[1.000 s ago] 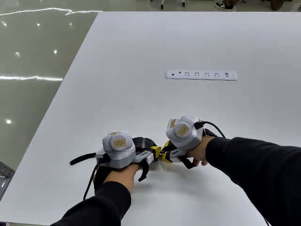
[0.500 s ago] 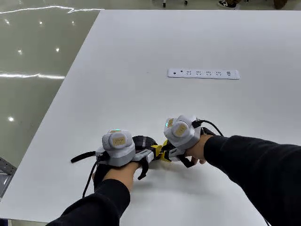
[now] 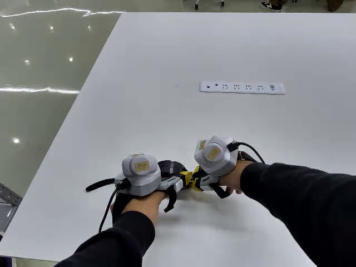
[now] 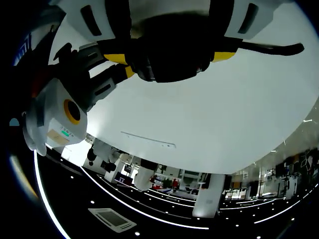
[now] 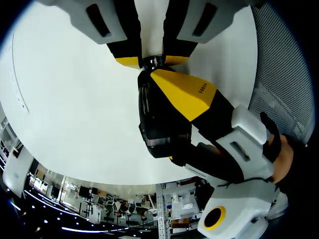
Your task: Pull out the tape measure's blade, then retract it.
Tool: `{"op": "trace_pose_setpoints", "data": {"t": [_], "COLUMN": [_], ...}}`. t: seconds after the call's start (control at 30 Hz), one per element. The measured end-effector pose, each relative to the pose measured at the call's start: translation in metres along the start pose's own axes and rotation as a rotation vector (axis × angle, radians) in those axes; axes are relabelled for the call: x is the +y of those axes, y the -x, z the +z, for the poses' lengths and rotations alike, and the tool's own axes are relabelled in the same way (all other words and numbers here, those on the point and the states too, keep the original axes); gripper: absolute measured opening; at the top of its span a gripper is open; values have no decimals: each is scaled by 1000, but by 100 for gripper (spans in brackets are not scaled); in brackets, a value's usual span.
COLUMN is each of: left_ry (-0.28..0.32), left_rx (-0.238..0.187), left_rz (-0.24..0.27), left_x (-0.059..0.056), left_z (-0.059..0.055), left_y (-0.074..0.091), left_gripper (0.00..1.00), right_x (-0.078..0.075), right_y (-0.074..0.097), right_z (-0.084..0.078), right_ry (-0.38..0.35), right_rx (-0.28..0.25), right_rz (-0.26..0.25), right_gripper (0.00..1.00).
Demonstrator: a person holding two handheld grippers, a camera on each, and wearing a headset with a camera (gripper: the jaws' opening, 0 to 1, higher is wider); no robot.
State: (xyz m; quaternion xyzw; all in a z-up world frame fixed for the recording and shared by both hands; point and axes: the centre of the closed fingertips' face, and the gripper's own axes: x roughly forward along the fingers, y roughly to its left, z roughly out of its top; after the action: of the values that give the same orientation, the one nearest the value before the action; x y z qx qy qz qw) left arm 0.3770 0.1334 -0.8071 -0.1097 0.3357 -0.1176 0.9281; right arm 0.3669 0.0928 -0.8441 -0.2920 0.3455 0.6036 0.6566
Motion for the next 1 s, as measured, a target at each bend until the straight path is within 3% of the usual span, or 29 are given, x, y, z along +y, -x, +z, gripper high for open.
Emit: {"op": "trace_pose_setpoints", "data": {"t": [0.27,0.37,0.47,0.53,0.57,0.6,0.67,0.73,0.8,0.9,1.0], "left_ry": [-11,-16,-89,-153,-163,-161,-143,-86,-90,-96,-165], "left_rx": [-22,-2,-3,-5,-15,-68,-70,-74,-78,-91,-109], "left_rz": [-12,-35,-61,-63,-69,-73,-77,-94,-99,-139,-164], "left_x": [-1,-2,-2,-2,-3,-1,4,9,15,15,15], "left_z": [1,1,6,10,11,20,20,20,20,21,24], "left_y": [-1,-2,-2,1,2,2,3,5,9,18,30], "left_gripper": [60,61,61,62,66,73,90,99,100,100,100], "right_x": [1,2,-7,-11,-11,-10,-9,-8,-8,-5,-2], "right_y": [0,2,5,11,12,16,20,28,38,56,73], "right_z": [0,-1,-3,-2,-3,-4,-8,-13,-17,-26,-40], "right_ry": [2,-3,-42,-2,-9,-18,-28,-51,-74,-89,-96], "right_rx": [-11,-29,-43,-66,-74,-81,-83,-90,-116,-149,-165], "right_rz": [-6,-13,-52,-85,-87,-90,-97,-110,-129,-155,-184], "right_gripper": [12,12,22,26,29,31,35,38,43,48,49]}}
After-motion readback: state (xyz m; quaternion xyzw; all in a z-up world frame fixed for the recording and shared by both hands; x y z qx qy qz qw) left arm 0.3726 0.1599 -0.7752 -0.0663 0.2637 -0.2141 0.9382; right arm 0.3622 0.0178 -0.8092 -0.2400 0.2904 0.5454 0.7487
